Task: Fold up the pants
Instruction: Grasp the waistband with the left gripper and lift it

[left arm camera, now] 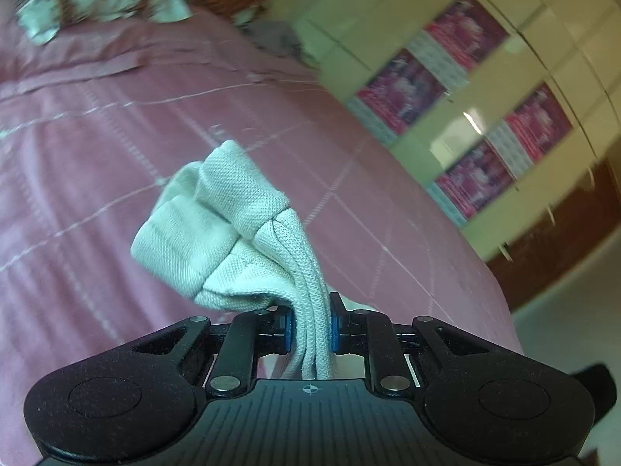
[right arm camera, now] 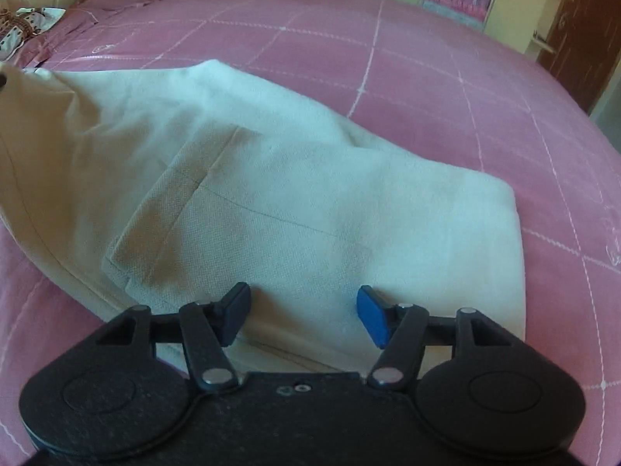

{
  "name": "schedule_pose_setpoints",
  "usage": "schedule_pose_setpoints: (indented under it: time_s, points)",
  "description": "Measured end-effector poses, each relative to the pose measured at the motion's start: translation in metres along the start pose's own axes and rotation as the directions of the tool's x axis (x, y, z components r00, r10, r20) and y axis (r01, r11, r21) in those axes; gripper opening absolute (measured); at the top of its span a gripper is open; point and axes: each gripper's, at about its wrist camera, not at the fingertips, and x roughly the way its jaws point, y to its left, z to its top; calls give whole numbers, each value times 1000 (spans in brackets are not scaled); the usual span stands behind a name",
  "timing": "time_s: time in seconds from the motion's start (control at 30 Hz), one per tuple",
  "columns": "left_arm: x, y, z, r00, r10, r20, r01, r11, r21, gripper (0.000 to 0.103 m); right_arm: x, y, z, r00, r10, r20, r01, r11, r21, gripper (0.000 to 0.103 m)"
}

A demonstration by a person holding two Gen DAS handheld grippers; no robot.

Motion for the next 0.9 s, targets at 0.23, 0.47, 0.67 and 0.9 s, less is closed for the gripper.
schedule_pose_setpoints:
  time_s: [0.23,0.47,0.67,0.9]
  points:
    - [14,-116,-51,972,-150,-183,211,898,386,17,-24,-41,2,999,25,38,-32,982,186,61]
    - [40,-174,-148,908,1,-419,275,754,597,20,-43,-102,-37,999,-22,24,13,943,333,62]
    - [1,-204,-147,934,6,-357,262,669,695,20,-55,-129,-55,998,-26,50,4,923,385,78]
    - [-13,-213,-157,941,14,-337,260,606,751,21,-60,-141,-55,996,-5,92,-36,898,438,79]
